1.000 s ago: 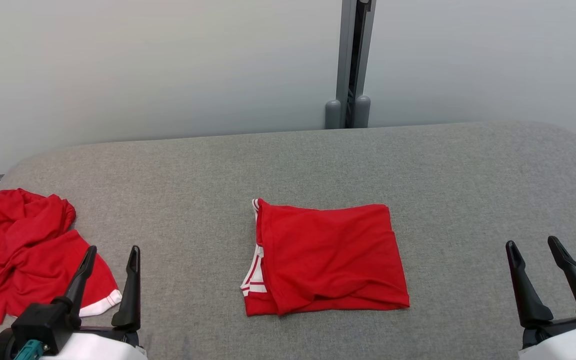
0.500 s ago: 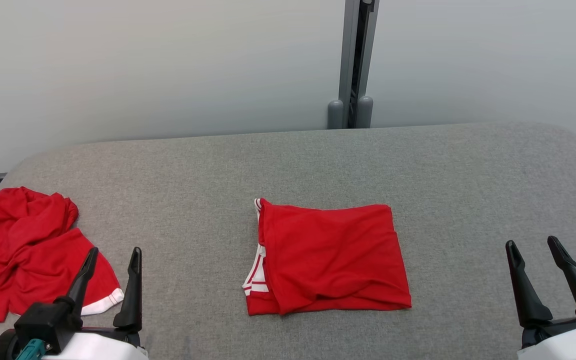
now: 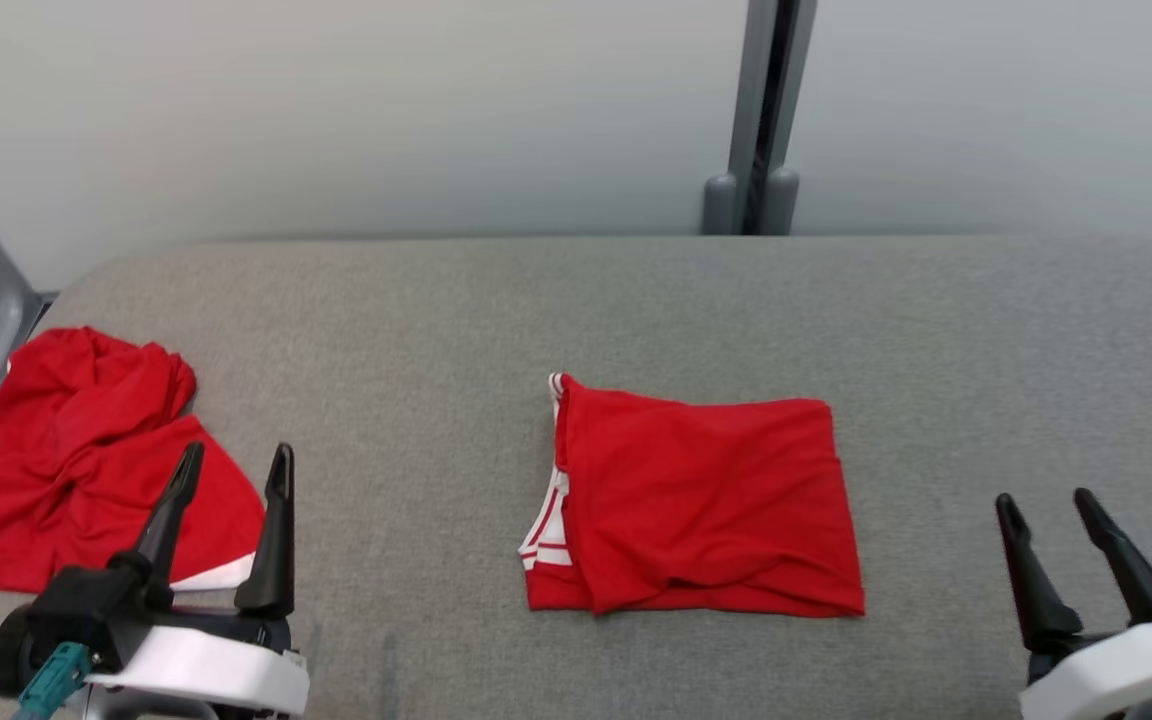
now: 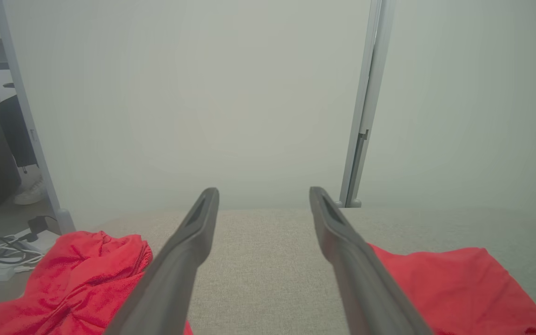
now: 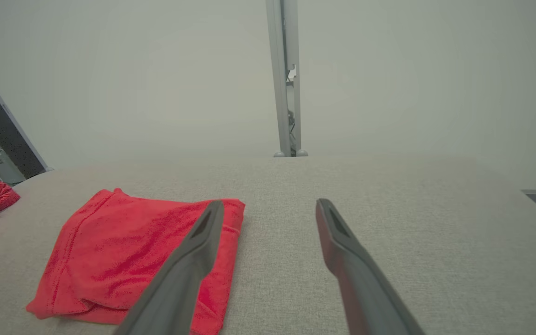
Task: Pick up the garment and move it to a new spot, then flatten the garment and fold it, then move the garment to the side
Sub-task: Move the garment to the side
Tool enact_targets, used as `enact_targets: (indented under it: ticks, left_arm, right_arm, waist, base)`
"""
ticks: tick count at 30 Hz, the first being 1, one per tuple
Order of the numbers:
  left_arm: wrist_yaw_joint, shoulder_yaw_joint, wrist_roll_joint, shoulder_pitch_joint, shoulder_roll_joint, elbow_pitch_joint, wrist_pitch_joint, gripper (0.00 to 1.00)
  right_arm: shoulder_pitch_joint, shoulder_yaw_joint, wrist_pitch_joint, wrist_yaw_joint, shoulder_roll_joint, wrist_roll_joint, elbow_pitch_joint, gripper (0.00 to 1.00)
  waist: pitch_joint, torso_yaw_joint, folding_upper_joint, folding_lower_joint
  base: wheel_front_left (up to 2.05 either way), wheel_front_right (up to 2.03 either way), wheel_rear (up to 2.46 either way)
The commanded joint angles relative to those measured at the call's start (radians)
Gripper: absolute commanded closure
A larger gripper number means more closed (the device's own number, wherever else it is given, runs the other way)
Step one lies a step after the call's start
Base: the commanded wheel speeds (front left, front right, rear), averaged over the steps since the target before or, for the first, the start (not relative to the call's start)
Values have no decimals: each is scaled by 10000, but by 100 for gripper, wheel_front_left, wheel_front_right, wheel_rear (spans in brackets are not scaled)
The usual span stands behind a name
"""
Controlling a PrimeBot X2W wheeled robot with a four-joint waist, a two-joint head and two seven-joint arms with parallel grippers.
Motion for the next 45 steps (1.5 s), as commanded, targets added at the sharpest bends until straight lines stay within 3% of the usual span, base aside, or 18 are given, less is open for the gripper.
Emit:
enact_targets:
  ticks: [1, 10, 19, 20, 21, 22, 27, 32, 38, 45]
  left_arm:
    - [-85, -22, -92, -304, -14, -10, -75, 0]
    - [-337, -267, -148, -1253, -299, 662, -515, 0]
    - [-559, -348, -215, -1800, -454, 1225, -866, 0]
    - [-577, -340, -218, -1838, -456, 1264, -903, 0]
    - [-580, -327, -233, -1887, -457, 1307, -917, 0]
    - [-601, -310, -245, -1939, -456, 1344, -937, 0]
    - [-611, -237, -237, -2025, -438, 1431, -1024, 0]
    - [-622, -168, -192, -2007, -380, 1297, -1089, 0]
    - [-557, -24, -88, -2082, -152, 908, -1105, 0]
    - [-549, 44, 45, -2485, 244, 319, -766, 0]
  right_arm:
    - [-287, 88, -18, -3, -88, 58, 317, 0]
    - [-2144, 1003, -533, -2, -188, 450, 3477, 0]
    - [-3916, 1631, -654, -3, -73, 834, 6485, 0]
    - [-4057, 1737, -542, -3, -65, 872, 6752, 33]
    - [-4176, 1907, -523, -3, -62, 922, 6940, 58]
    - [-4298, 2017, -575, -3, -60, 1002, 7075, 100]
    - [-4633, 2543, -750, -3, -267, 1170, 7289, 100]
    - [-4783, 3402, -1038, -6, -760, 1169, 6859, 100]
    - [-4924, 4108, -1132, -7, -1570, 1053, 5919, 100]
    - [-5254, 4229, -1087, -5, -2554, 713, 5052, 100]
  waist:
    - [427, 357, 0, 0]
    - [1428, 1236, 0, 0]
    - [1928, 1544, 0, 0]
    - [1962, 1541, 0, 0]
    - [1996, 1532, 0, 0]
    - [2018, 1519, 0, 0]
    - [2076, 1325, 0, 0]
    - [2198, 657, 0, 0]
    - [2712, -729, 0, 0]
    - [3501, -2397, 0, 0]
  base:
    - [0, 0, 0]
    - [0, 0, 0]
    - [0, 0, 0]
    - [0, 0, 0]
    - [0, 0, 0]
    - [0, 0, 0]
    - [0, 0, 0]
    - [0, 0, 0]
    - [0, 0, 0]
    - [0, 0, 0]
